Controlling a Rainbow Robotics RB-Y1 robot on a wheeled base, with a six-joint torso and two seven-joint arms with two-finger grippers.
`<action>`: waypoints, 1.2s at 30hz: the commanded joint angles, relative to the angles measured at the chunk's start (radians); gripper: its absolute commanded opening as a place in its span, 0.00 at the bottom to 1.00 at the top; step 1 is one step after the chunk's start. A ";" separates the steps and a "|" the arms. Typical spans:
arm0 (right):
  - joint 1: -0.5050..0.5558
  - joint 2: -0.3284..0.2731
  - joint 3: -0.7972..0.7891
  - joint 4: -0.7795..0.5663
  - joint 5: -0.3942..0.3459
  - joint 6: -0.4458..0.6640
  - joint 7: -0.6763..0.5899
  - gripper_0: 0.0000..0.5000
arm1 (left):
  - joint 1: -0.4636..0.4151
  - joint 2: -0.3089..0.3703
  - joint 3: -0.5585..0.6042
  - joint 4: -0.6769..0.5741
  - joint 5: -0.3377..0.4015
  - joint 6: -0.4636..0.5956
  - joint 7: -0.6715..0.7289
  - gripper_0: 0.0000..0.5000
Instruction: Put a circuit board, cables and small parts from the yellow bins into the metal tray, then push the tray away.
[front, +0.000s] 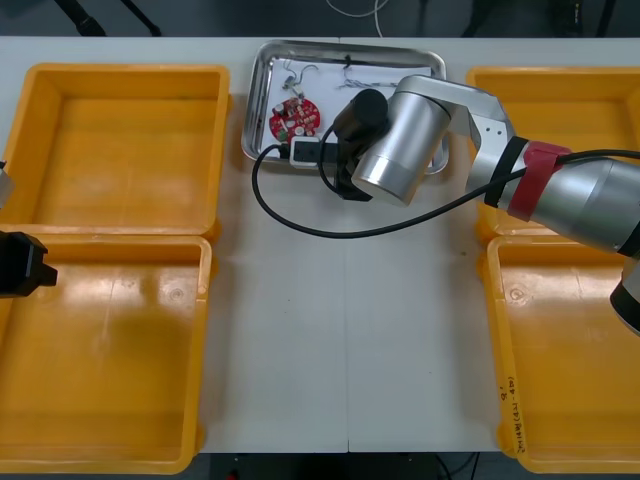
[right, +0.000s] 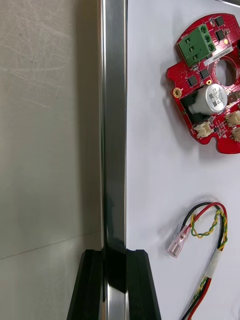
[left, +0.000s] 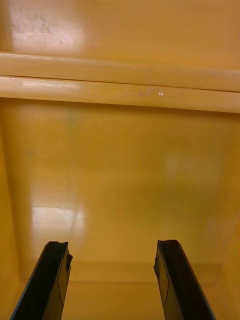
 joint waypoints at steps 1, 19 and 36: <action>-0.021 0.014 -0.004 0.022 -0.013 -0.004 0.052 0.00 | 0.017 0.043 0.010 -0.032 0.007 0.006 -0.085 1.00; -0.022 0.024 -0.010 0.022 -0.013 -0.004 0.054 0.17 | 0.017 0.043 0.010 -0.032 0.007 0.006 -0.085 1.00; -0.022 0.025 -0.036 -0.001 -0.015 0.028 0.055 1.00 | 0.017 0.043 0.010 -0.032 0.007 0.006 -0.085 1.00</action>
